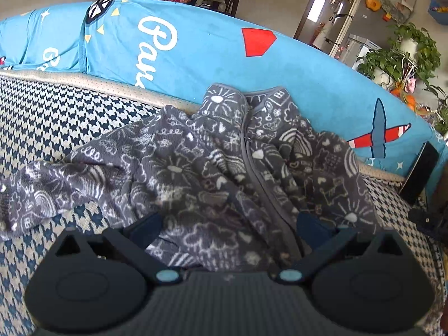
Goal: Fold clothes
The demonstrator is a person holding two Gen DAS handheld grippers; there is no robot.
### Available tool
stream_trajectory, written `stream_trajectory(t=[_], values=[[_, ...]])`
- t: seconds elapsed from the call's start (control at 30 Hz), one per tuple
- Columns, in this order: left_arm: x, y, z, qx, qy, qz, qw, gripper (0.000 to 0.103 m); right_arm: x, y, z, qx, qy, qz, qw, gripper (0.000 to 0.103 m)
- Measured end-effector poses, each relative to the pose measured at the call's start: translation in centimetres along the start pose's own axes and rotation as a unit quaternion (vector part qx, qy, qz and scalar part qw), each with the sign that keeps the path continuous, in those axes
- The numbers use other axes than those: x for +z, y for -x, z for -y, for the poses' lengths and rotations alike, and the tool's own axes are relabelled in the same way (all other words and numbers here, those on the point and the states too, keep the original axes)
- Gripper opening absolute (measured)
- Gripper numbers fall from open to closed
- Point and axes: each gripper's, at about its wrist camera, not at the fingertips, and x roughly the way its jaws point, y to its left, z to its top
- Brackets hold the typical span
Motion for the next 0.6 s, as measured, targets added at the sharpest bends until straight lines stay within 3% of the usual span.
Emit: stream_trajectory(t=[0.23, 0.4, 0.53, 0.57, 0.6], values=[[-0.6, 1.1, 0.2, -0.012, -0.029, 0.01, 0.9995, 0.103, -1.6, -0.6, 1.1, 0.075, -0.049, -0.061, 0.994, 0.048], [-0.8, 1.0, -0.5, -0.009, -0.028, 0.008, 0.9995, 0.103, -2.6, -1.6, 0.2, 0.077, -0.031, -0.095, 0.992, 0.062], [-0.8, 0.6, -0.9, -0.009, -0.022, -0.001, 0.9997, 0.103, -3.7, -2.7, -0.8, 0.056, -0.005, -0.111, 0.992, 0.062], [-0.8, 0.6, -1.0, -0.008, -0.021, -0.002, 0.9997, 0.103, -3.9, -2.9, -1.0, 0.052, 0.0, -0.112, 0.992, 0.056], [-0.9, 0.6, -1.0, -0.009, -0.021, -0.002, 0.9997, 0.103, -4.0, -3.0, -1.3, 0.053, 0.007, -0.109, 0.993, 0.037]])
